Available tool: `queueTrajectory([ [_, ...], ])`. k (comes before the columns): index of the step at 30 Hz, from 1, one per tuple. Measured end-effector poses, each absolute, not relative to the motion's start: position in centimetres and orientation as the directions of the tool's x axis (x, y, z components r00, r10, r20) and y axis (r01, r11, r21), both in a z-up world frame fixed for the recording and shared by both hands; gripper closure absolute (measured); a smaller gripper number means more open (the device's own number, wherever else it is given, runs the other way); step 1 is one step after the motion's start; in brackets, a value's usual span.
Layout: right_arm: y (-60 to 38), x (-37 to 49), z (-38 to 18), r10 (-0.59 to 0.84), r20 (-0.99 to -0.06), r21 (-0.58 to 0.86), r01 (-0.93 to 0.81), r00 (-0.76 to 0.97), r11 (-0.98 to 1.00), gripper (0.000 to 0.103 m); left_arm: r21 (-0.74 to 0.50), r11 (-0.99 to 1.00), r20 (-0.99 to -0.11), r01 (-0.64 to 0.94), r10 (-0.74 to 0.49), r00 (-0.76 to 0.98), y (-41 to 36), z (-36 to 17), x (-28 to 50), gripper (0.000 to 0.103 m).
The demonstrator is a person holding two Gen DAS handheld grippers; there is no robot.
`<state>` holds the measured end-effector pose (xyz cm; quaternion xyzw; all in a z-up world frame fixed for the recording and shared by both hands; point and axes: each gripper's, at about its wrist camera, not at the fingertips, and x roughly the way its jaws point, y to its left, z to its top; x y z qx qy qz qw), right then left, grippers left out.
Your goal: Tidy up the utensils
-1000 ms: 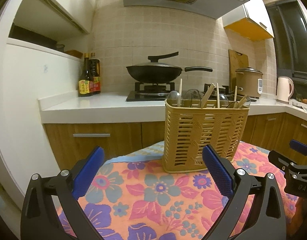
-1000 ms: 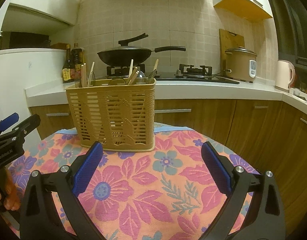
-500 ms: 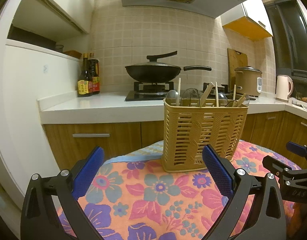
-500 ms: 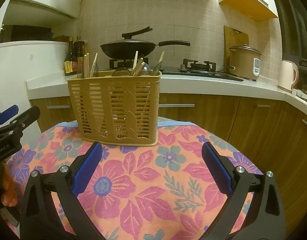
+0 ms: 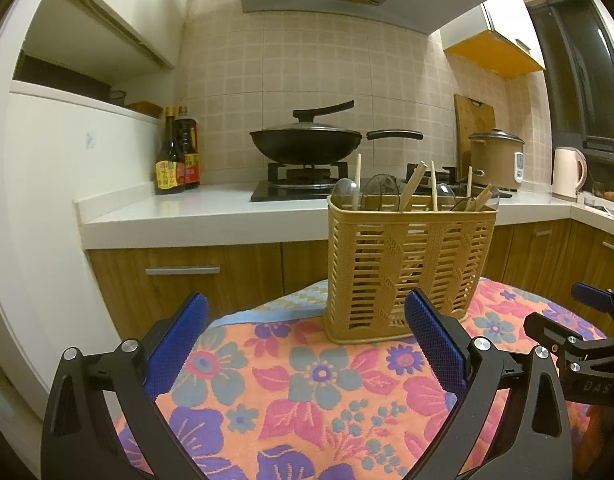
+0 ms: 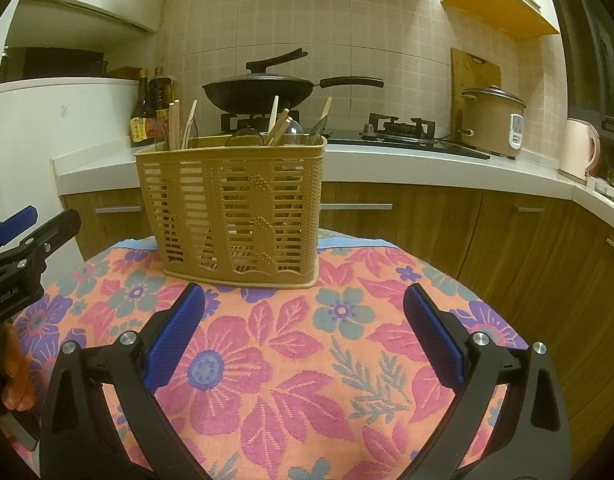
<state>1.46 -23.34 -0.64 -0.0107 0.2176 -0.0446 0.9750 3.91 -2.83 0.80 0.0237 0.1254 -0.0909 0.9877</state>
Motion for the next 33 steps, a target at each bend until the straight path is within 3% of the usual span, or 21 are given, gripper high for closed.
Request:
queueTrajectory([
  [33, -23.63, 1.64, -0.86, -0.084, -0.445, -0.025, 0.081, 0.892, 0.996, 0.008, 0.033, 0.981, -0.266, 0.189, -0.174, 0.948, -2.94, 0.44, 4.1, 0.008],
])
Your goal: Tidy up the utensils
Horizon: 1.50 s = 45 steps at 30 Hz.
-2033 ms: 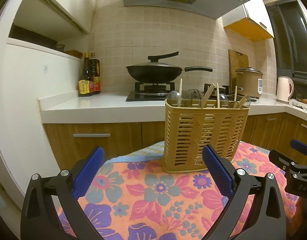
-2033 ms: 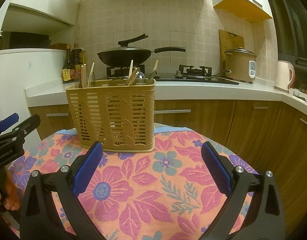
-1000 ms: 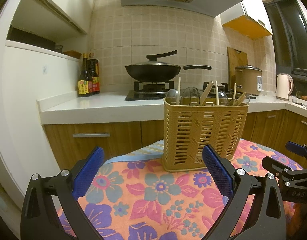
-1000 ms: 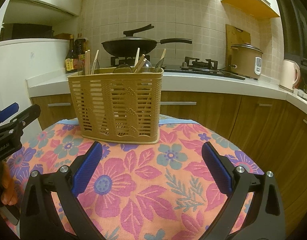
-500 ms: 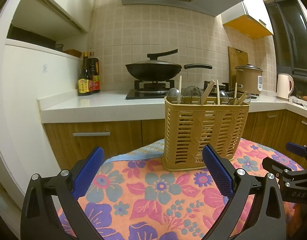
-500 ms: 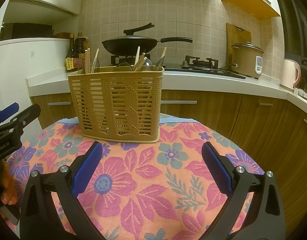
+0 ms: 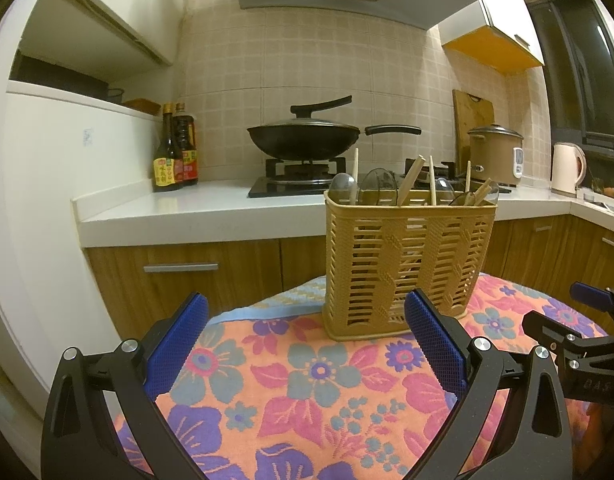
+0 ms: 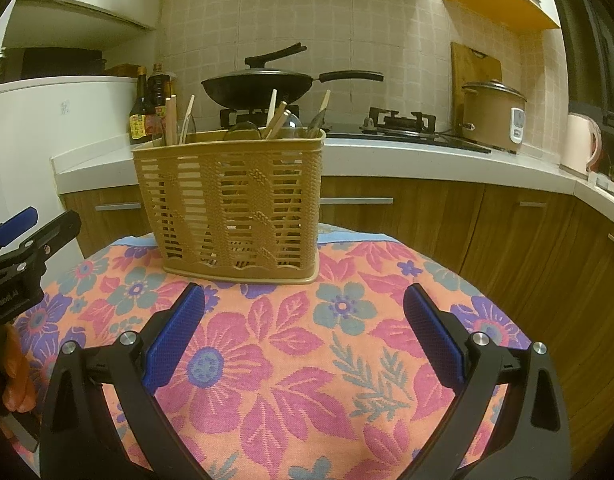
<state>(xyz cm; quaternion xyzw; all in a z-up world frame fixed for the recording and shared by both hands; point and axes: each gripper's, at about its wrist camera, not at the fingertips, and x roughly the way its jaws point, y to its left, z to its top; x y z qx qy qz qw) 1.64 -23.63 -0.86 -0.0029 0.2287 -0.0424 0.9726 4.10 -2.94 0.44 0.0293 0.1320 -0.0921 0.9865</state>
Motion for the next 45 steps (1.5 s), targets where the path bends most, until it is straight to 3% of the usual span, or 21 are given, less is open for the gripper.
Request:
queueTrajectory([
  [26, -24.24, 2.1, -1.18, -0.078, -0.469, -0.002, 0.087, 0.88, 0.996, 0.008, 0.047, 0.986, -0.285, 0.161, -0.142, 0.948, -3.11, 0.19, 4.41, 0.008],
  [45, -24.25, 2.07, -1.15, -0.073, -0.47, -0.006, 0.08, 0.879, 0.997, 0.008, 0.034, 0.988, -0.243, 0.151, -0.139, 0.96, -2.39, 0.66, 3.9, 0.007],
])
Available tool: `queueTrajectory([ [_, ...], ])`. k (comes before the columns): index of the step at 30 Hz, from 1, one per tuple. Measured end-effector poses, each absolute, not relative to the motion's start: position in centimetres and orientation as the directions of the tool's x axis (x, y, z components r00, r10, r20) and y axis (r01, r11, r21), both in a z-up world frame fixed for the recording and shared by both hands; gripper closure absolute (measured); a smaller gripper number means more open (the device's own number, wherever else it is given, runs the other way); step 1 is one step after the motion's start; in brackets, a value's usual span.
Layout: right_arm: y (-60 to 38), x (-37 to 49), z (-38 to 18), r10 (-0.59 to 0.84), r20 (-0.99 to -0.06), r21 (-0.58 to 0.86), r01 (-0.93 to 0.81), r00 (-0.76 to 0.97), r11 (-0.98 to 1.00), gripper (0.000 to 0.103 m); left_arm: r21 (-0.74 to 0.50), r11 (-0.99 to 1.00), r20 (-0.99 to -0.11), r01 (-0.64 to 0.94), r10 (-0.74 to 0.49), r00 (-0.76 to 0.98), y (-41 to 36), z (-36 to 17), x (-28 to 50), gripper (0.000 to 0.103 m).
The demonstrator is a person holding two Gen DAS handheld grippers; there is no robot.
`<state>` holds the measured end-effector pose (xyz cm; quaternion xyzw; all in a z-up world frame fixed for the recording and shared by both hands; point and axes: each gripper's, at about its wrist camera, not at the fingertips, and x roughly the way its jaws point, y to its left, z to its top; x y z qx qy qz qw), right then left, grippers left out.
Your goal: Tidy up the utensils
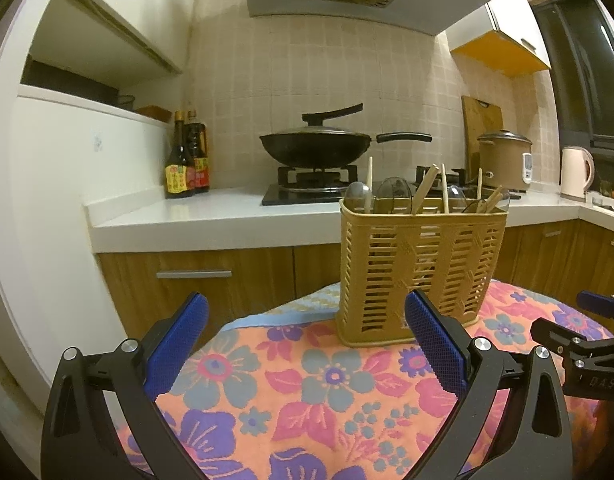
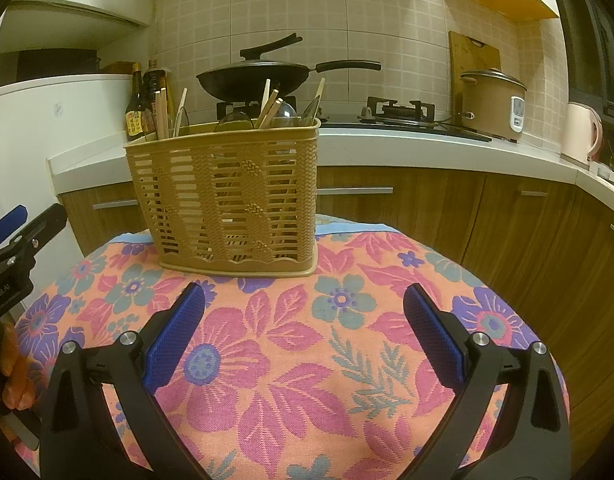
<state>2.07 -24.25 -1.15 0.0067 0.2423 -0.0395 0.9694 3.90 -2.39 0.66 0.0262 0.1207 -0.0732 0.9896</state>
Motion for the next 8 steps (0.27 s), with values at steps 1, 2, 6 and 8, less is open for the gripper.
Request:
queueTrajectory([
  [1, -24.25, 2.06, -1.14, -0.073, -0.47, -0.006, 0.08, 0.88, 0.997, 0.008, 0.022, 0.987, -0.256, 0.157, -0.146, 0.956, -2.25, 0.68, 4.12, 0.007],
  [2, -24.25, 2.09, -1.15, -0.073, -0.47, -0.006, 0.079, 0.88, 0.997, 0.008, 0.009, 0.987, -0.267, 0.159, -0.151, 0.952, -2.11, 0.69, 4.3, 0.007],
  [6, -24.25, 2.09, -1.15, -0.073, -0.471, -0.006, 0.08, 0.879, 0.997, 0.008, -0.033, 0.988, -0.291, 0.149, -0.152, 0.945, -1.4, 0.67, 4.85, 0.007],
  [8, -24.27, 2.1, -1.17, -0.072, -0.472, -0.005, 0.079, 0.879, 0.997, 0.008, -0.03, 0.989, -0.285, 0.143, -0.146, 0.947, -1.36, 0.67, 4.75, 0.007],
])
